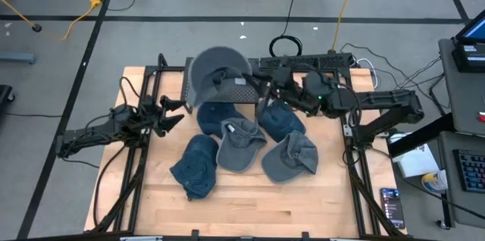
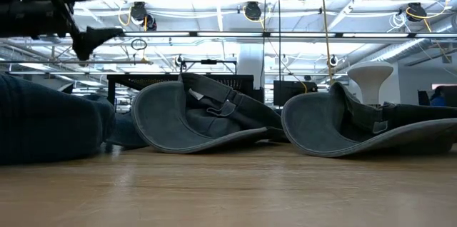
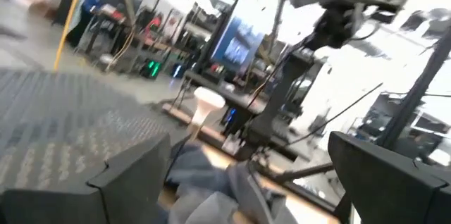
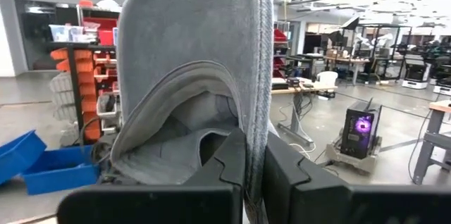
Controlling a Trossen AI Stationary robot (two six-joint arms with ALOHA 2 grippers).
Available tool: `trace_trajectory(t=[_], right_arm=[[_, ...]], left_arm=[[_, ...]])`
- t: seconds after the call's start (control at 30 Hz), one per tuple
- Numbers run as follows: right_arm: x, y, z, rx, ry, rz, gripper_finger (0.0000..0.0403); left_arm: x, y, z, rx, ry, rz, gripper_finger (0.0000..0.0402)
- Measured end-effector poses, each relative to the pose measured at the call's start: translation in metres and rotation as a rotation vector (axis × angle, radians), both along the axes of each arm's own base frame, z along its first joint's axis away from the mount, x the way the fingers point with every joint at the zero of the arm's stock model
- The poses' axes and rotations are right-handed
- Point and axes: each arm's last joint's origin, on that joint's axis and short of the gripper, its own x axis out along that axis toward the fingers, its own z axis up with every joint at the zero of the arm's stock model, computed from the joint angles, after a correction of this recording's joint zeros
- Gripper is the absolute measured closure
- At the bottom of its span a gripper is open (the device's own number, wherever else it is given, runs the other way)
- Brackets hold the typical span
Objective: Pick & Place hat
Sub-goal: Put the bottom dark gray cap on the right side of the shelf
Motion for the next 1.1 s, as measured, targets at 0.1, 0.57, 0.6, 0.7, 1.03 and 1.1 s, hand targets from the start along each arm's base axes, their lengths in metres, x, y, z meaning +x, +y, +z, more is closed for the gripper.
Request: trace_trajectory(t=[0.1, 0.57, 0.6, 0.7, 1.03, 1.1], right_arm=[[0.003, -0.007, 0.006, 0.0, 0.006, -0.021, 0.039], [0.006, -0.021, 0.005, 0.0, 0.044, -0.066, 0.0391], [0.006, -0.021, 0.005, 0.0, 0.043, -0.066, 0.0391], [0.005, -0.021, 0.005, 0.0, 0.046, -0.065, 0.0391], [0.006, -0.021, 0.002, -0.001, 0.072, -0.065, 0.0391], [0.006, -0.021, 0.002, -0.001, 0.075, -0.065, 0.0391]], left_arm=[[-0.002, -0.001, 0.007, 0.029, -0.051, -0.009, 0.0011], [-0.002, -0.001, 0.122, 0.294, 0.024, 0.067, 0.0011], [0.001, 0.0, 0.132, 0.31, 0.025, 0.07, 0.0011], [0.013, 0.002, 0.162, 0.356, 0.033, 0.064, 0.0011], [0.068, 0.014, 0.222, 0.449, 0.132, 0.052, 0.0011], [0.079, 0.016, 0.224, 0.444, 0.153, 0.03, 0.0011]])
